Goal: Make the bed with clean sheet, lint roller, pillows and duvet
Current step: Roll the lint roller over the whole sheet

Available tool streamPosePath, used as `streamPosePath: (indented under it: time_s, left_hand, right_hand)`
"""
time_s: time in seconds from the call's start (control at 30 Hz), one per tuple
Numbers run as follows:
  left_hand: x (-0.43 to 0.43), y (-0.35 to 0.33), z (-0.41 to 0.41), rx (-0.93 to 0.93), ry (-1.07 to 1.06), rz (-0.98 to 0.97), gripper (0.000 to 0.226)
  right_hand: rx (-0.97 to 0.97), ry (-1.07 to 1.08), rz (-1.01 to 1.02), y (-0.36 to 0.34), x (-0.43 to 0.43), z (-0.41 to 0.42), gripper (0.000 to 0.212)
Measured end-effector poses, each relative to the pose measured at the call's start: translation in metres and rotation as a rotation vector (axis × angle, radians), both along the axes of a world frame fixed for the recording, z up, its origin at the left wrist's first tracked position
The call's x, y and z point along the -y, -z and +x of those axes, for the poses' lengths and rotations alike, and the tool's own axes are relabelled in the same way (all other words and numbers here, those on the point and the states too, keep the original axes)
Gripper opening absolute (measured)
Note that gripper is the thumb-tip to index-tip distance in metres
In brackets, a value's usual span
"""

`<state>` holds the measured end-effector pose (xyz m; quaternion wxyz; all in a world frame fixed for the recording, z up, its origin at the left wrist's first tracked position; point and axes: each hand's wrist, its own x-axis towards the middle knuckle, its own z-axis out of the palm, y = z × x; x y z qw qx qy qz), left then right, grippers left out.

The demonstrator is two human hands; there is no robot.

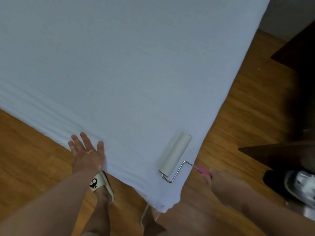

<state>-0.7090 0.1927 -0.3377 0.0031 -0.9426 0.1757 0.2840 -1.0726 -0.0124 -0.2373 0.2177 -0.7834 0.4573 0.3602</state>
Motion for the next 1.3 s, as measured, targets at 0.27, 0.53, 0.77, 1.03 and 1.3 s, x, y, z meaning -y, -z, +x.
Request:
streamPosePath:
  time_s: [0.27,0.53,0.77,1.03,1.3]
  left_hand:
    - [-0.004,0.0,-0.001,0.036,-0.009,-0.097,0.084]
    - [-0.04,-0.028,0.082,0.073,0.229,-0.205,0.06]
    - [-0.083,-0.01,0.208,0.072,0.212,-0.392,0.061]
    - [-0.109,0.019,0.338,0.114,0.01,-0.377,0.077]
    - [-0.118,0.049,0.344,0.16,0.03,-0.532,0.072]
  right_hand:
    - [-0.202,-0.002,0.035,-0.051,-0.001,-0.02,0.042]
    - [-0.285,-0.159,-0.115,-0.129,-0.021,0.105,0.046]
    - [0.153,-0.239,-0.149,-0.098,-0.061,0.394,0.073]
    - [0.379,-0.881,-0.219,-0.02,-0.112,0.757,0.065]
    - [0.345,-0.787,-0.165,0.013,-0.17,0.892,0.067]
